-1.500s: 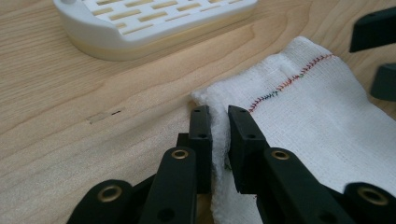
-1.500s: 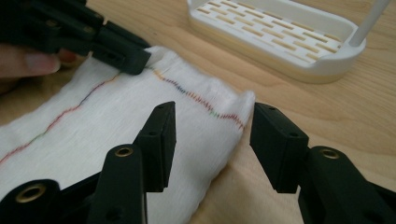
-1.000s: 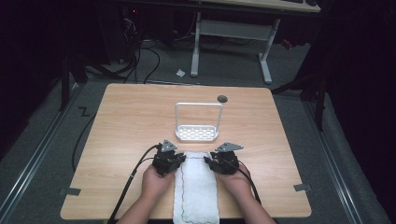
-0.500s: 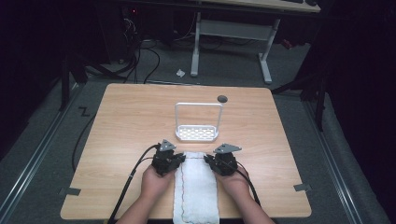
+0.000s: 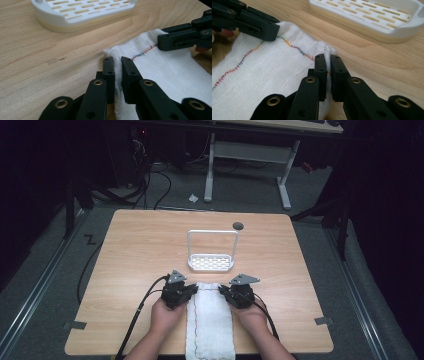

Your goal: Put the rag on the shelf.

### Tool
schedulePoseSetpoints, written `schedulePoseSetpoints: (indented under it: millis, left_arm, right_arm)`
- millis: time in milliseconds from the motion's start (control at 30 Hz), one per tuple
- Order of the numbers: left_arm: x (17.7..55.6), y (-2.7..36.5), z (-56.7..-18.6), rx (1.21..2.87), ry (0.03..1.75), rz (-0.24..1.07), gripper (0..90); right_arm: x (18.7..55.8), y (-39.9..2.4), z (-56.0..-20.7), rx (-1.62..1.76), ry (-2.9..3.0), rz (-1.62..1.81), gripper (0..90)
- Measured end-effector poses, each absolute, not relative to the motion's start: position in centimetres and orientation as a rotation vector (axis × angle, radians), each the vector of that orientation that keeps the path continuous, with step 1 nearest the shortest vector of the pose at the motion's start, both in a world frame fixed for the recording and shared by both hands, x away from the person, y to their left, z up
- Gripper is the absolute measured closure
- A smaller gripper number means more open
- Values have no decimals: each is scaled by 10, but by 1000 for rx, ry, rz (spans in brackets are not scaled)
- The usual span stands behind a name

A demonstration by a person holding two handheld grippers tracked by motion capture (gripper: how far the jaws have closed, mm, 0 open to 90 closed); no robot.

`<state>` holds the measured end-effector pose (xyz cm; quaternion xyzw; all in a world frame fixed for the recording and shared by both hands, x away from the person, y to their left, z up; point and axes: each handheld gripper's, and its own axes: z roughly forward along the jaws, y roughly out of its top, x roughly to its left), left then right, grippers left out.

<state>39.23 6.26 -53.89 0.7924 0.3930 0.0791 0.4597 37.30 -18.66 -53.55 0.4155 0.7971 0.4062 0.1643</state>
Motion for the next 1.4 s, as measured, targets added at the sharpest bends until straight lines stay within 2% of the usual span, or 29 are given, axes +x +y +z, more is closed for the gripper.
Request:
schedulePoseSetpoints:
  millis: [200,367,1400]
  left_arm:
    - [384,61,-536,1964,889,265,829]
    - [385,66,-529,1896,914,250,833]
    - [370,74,-425,1681,769,400,837]
  right_arm:
    - [368,-185,-527,1142,2249,1160,854]
    - [364,-184,-518,1119,2225,1190,854]
    - [351,-189,-425,958,2005,1386,854]
